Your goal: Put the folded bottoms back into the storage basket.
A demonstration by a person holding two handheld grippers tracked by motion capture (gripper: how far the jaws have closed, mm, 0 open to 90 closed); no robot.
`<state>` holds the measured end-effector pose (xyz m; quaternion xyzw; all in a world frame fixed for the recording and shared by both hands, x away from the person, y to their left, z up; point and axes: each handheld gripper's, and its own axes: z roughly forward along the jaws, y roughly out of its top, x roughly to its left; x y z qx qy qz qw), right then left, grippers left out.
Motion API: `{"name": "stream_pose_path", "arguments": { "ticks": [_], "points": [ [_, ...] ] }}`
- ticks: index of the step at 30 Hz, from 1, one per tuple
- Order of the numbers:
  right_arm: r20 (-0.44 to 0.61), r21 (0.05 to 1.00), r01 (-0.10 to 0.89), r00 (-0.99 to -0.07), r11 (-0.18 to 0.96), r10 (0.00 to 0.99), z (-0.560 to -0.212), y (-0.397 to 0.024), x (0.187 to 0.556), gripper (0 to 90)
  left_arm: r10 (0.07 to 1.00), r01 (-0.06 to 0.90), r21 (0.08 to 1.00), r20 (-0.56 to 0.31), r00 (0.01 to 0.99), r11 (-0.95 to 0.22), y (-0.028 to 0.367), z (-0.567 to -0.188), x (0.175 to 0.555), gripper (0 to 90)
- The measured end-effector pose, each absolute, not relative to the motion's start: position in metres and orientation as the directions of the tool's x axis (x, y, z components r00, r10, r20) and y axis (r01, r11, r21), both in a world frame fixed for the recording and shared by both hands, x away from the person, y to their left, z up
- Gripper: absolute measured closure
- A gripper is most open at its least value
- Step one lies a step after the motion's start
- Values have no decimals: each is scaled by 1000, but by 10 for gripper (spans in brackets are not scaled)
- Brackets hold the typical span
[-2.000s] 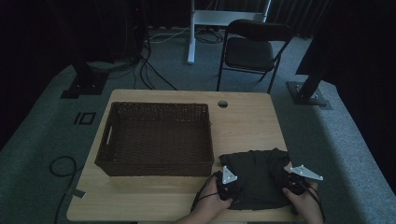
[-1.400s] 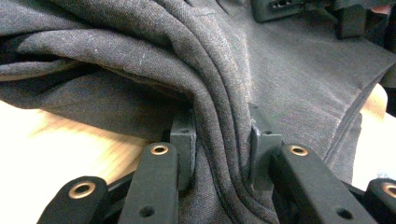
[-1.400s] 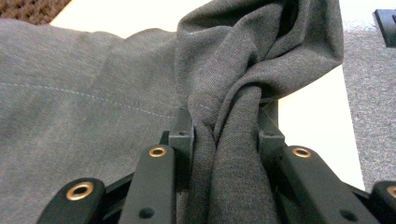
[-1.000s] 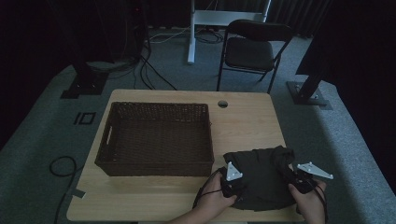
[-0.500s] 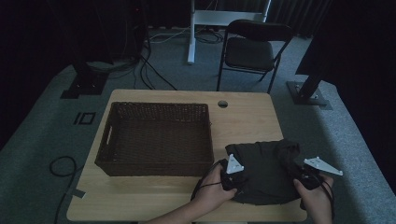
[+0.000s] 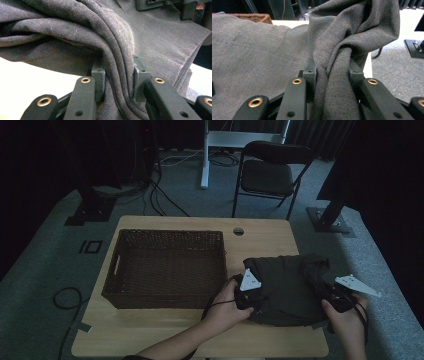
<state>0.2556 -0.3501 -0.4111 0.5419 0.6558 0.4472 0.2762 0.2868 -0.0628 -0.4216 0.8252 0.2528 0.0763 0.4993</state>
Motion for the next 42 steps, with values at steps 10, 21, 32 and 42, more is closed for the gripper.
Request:
{"name": "stream_pose_path", "arguments": {
  "ticks": [10, 21, 32, 42],
  "points": [
    [121, 907, 422, -290, 14, 949, -385, -339, 268, 681, 499, 325, 875, -115, 859, -358, -46, -392, 300, 704],
    [124, 919, 393, -327, 15, 937, -370, -311, 290, 682, 534, 327, 882, -106, 839, -339, -16, -375, 315, 704],
    [139, 930, 367, -378, 10, 915, -351, -275, 311, 681, 571, 332, 892, -107, 814, -306, 27, -359, 330, 704],
    [125, 933, 358, -429, 41, 894, -350, -237, 323, 682, 624, 346, 888, -88, 776, -304, 63, -362, 334, 704]
  ]
}}
